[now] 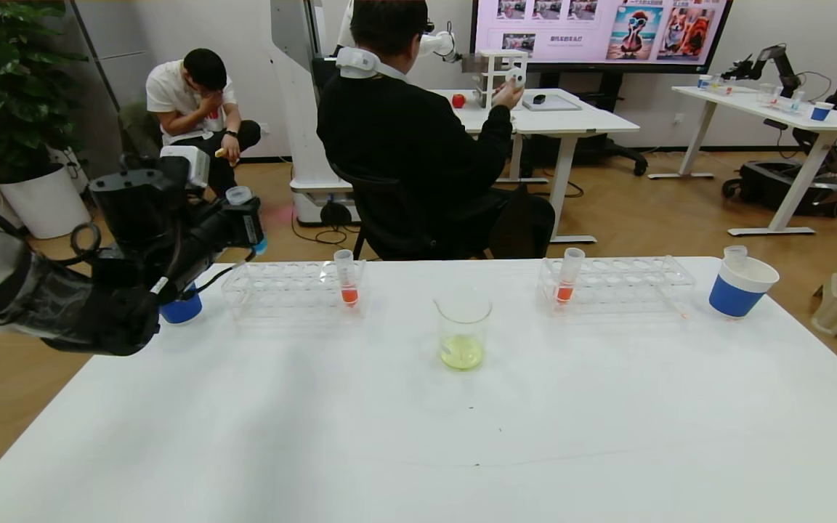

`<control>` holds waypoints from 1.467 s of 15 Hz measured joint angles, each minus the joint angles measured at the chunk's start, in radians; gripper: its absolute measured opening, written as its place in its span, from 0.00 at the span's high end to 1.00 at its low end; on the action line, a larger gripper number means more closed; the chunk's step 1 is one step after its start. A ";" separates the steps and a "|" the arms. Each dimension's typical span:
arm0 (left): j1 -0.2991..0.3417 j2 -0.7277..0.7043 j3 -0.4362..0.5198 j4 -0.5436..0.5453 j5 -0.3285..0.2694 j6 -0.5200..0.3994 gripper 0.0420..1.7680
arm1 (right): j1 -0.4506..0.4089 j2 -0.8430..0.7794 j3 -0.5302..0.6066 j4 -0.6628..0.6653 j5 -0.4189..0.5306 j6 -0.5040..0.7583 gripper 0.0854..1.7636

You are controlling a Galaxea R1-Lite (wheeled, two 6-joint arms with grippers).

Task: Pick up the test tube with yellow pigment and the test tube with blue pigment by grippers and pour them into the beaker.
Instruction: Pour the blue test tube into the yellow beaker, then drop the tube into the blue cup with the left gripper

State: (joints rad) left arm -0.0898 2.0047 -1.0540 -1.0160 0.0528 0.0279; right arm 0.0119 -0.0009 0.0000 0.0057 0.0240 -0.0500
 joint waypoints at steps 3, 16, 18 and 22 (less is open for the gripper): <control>-0.103 -0.023 -0.035 0.011 -0.098 0.018 0.73 | 0.000 0.000 0.000 0.000 0.000 0.000 0.02; -0.451 0.111 -0.158 0.003 -0.351 0.520 0.73 | 0.000 0.000 0.000 0.000 0.000 0.000 0.02; -0.454 0.143 -0.159 -0.060 -0.403 0.578 0.73 | 0.000 0.000 0.000 0.000 0.000 0.000 0.02; -0.424 0.190 -0.161 -0.153 -0.501 0.730 0.73 | 0.000 0.000 0.000 0.000 0.000 0.000 0.02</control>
State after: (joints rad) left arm -0.5136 2.1951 -1.2151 -1.1694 -0.4479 0.7577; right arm 0.0119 -0.0009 0.0000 0.0062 0.0240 -0.0496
